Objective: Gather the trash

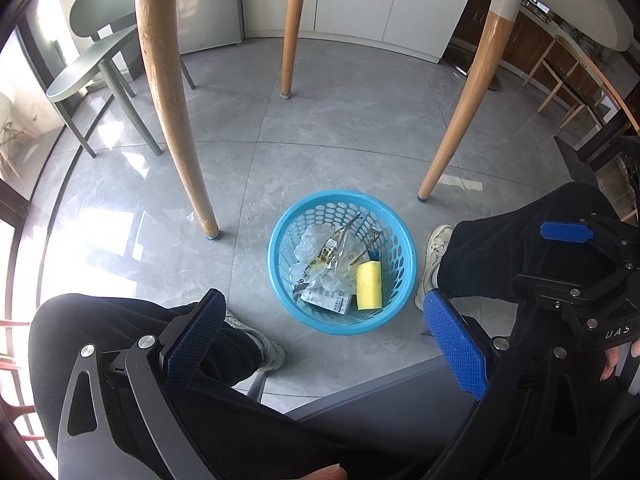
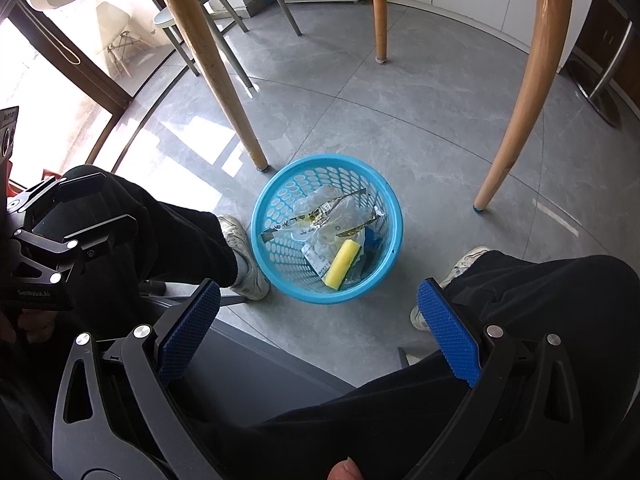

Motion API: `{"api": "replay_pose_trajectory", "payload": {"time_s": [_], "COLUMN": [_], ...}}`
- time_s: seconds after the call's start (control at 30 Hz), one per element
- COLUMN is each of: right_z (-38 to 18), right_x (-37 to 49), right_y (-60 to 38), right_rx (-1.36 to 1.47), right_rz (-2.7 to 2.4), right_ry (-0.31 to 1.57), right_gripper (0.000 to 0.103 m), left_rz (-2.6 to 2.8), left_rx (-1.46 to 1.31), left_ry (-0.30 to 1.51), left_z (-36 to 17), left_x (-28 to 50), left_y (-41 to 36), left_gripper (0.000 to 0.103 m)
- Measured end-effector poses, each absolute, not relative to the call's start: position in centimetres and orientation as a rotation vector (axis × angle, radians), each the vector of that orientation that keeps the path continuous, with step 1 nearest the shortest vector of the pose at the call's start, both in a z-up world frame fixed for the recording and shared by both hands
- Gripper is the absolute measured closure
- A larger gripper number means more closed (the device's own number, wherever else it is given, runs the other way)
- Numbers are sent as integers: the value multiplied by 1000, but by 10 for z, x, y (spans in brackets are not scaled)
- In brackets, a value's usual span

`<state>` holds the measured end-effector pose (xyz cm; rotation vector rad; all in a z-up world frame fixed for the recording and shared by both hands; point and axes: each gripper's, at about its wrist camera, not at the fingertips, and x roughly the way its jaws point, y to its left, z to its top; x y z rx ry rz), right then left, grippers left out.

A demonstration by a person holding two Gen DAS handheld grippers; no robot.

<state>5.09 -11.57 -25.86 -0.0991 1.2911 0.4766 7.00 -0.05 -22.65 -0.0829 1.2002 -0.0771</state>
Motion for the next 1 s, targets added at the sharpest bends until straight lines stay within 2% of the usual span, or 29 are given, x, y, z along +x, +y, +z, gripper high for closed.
{"api": "replay_pose_trajectory", "payload": {"time_s": [1.0], "right_z": [-260], "right_x": [52], "right_y": [-116], "right_rx": [-98], "right_rz": [476], "right_ry": [1290], "right_gripper": [9], "left_rz": [-78], "left_rx": [-73], "left_ry": [1202], "left_z": [-226], "left_x": [71], "left_y": [-2], "left_gripper": [6]}}
